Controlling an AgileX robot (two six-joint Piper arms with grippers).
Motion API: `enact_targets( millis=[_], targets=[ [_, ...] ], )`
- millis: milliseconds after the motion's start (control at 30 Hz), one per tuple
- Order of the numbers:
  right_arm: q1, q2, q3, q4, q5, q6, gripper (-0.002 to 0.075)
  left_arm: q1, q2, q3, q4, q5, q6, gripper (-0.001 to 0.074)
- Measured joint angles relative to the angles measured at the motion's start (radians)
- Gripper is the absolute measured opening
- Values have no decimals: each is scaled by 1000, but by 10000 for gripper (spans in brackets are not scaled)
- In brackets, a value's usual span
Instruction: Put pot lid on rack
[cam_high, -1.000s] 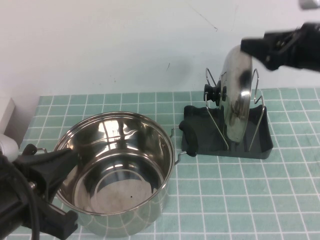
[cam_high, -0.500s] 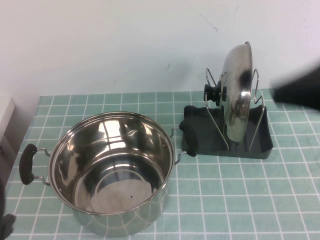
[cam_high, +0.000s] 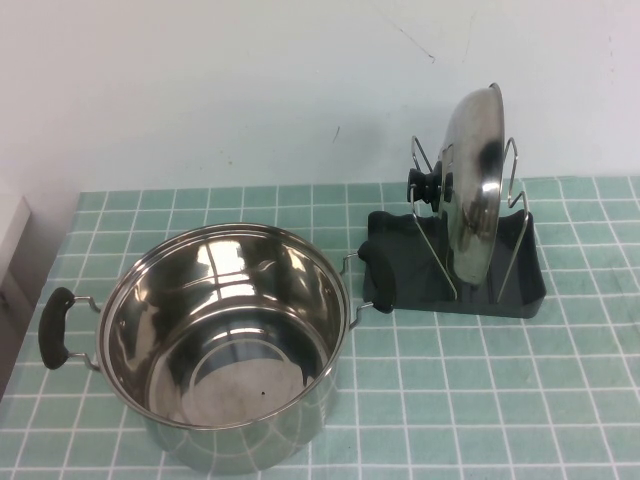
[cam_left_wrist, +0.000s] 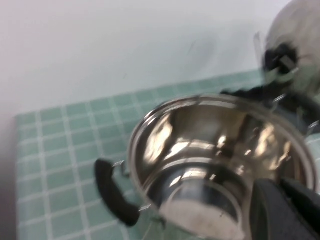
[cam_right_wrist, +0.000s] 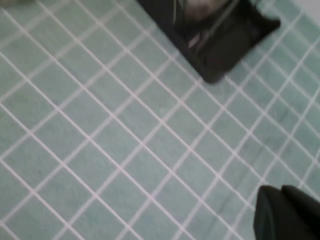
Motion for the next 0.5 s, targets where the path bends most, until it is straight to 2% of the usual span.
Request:
enact_targets(
  millis=[267,400,500],
  targets=[
    [0,-380,301,176,-108,-117,4,0,-182,263,-25,-345,117,-2],
    [0,-546,371,208,-128,-114,4,0,-206,354,-25,-480,129,-2],
    [0,-625,375,236,-153,-110,3,0,-206,388,-25,-509,131,-2]
  ],
)
